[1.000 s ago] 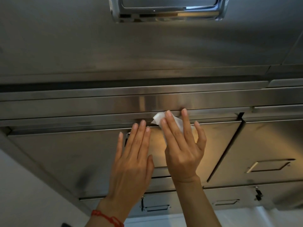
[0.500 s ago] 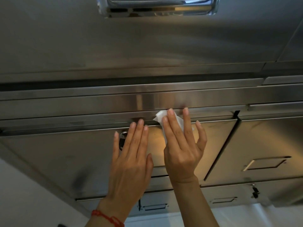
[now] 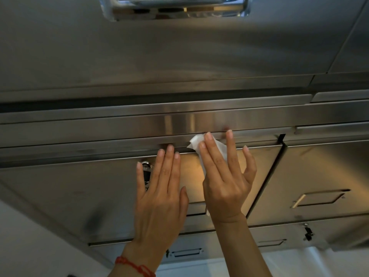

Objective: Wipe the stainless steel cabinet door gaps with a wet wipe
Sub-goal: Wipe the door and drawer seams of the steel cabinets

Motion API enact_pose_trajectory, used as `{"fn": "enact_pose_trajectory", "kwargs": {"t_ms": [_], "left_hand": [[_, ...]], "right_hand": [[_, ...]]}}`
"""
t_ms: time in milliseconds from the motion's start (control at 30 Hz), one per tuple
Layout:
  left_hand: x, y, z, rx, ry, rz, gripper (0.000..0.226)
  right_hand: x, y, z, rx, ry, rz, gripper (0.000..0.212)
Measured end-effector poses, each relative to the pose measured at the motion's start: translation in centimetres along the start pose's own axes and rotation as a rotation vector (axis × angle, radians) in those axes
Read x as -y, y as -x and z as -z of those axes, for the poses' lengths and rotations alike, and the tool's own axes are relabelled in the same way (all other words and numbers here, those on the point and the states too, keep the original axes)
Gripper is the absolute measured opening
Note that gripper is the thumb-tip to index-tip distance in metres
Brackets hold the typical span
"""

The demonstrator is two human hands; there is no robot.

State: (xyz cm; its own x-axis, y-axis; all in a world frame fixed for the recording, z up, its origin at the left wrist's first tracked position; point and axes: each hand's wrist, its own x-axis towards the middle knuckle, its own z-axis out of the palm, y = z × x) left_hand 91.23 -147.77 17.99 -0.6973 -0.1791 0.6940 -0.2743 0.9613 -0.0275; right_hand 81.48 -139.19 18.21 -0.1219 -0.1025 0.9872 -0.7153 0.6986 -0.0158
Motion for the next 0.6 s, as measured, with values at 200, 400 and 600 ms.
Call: {"fn": "enact_pose_trajectory", "kwargs": {"t_ms": [200, 400, 600], "left_hand": [[-0.5, -0.1, -0.2, -0.006, 0.004, -0.002, 0.056], [-0.6, -0.1, -0.4, -0.007, -0.013, -0.003, 0.057], [-0.7, 0.0, -0.5, -0.003, -0.021, 0.002, 0.058]], "right_hand": [[-0.1, 0.1, -0.1, -0.003, -0.056, 0.019, 0.022], [-2.3, -0.2, 0.0, 0.03, -0.114, 0.186, 0.025], [-4.3, -1.7, 0.4, 0.081, -0.198, 0.374, 0.025]]}}
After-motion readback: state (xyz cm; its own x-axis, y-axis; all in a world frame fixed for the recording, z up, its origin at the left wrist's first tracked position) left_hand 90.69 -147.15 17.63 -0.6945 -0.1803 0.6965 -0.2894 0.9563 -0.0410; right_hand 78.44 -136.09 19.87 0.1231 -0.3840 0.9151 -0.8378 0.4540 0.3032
